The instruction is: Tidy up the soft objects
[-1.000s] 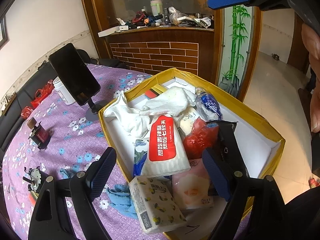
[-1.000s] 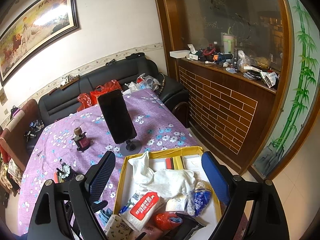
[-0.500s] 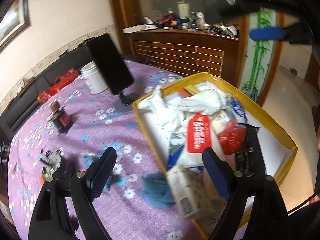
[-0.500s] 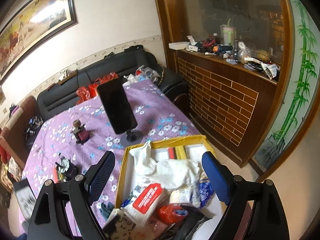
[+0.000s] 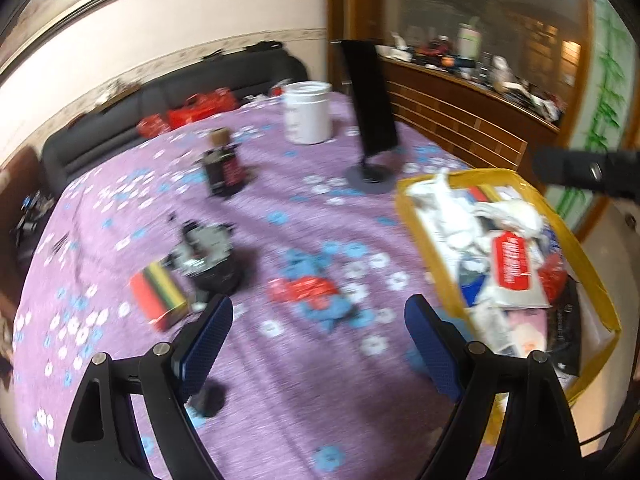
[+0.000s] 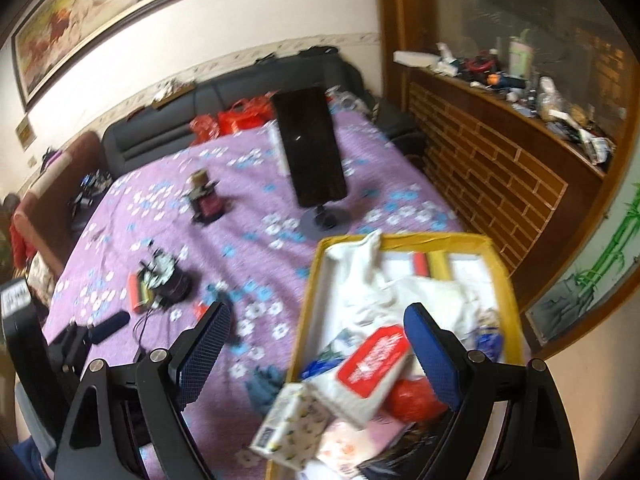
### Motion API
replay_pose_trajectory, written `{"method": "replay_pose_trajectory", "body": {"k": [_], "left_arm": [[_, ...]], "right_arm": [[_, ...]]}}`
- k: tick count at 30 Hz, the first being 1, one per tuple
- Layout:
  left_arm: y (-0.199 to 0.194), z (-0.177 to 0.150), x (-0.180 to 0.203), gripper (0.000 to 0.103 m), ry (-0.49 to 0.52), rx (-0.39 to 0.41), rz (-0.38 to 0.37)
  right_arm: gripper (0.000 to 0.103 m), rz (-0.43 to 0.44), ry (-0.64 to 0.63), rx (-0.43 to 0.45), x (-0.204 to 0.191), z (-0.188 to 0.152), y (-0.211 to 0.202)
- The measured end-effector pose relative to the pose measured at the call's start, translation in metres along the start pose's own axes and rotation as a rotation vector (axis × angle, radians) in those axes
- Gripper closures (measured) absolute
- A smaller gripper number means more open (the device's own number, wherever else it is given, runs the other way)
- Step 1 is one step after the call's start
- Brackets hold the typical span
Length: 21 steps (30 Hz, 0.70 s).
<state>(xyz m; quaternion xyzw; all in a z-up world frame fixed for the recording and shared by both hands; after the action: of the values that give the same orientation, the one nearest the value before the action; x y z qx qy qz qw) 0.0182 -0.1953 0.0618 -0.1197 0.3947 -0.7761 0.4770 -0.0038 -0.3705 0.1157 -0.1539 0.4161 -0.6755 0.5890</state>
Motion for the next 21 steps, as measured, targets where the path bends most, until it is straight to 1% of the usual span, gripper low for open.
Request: {"method": "replay_pose_trajectory", "body": {"k": [4, 8, 13, 16, 19, 20, 21], "left_arm": [[-0.001, -0.017, -0.022, 0.016, -0.046, -0.030, 0.052], [-0.004, -0.031, -0.037, 0.016, -0.053, -0.049, 0.098], [-0.012, -0.041, -0.052, 0.016, -0.053, -0.052, 0.142], [-0.015, -0.044, -0.057, 0.016, -0.059, -0.049, 0.132], [-0.024, -0.039, -0.059, 0.016, -0.057, -0.014, 0.107], [-0.029, -0.036, -0.059, 0.013, -0.052, 0.001, 0.099], [-0.032, -0.034, -0.060, 0.003, -0.053, 0.009, 0.090]], "right_arm": [[0.012, 0.021, -0.061, -0.057, -0.025, -0.014, 0.015], [0.012, 0.046, -0.109, -0.101, -0.046, -0.026, 0.027], [0.012, 0.049, -0.140, -0.133, -0.063, -0.036, 0.038], [0.012, 0.036, -0.148, -0.129, -0.067, -0.037, 0.039], [0.012, 0.009, -0.155, -0.120, -0.067, -0.037, 0.038], [0.012, 0.002, -0.153, -0.115, -0.065, -0.037, 0.037], [0.012, -0.001, -0.151, -0.112, -0.064, -0.036, 0.036]]}}
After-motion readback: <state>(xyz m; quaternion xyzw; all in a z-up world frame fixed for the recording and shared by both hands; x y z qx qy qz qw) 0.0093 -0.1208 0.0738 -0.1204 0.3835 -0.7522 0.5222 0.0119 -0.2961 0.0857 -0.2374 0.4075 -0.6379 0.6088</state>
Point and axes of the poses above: each gripper's, at about its wrist camera, not at the fingertips, and y roughly the way its jaws point, x to its right, z to its top, the point moved 4 cm from there along y, roughly the way its jaws point, and after that the axes turned 14 degrees about y, right-handed, at the moved point
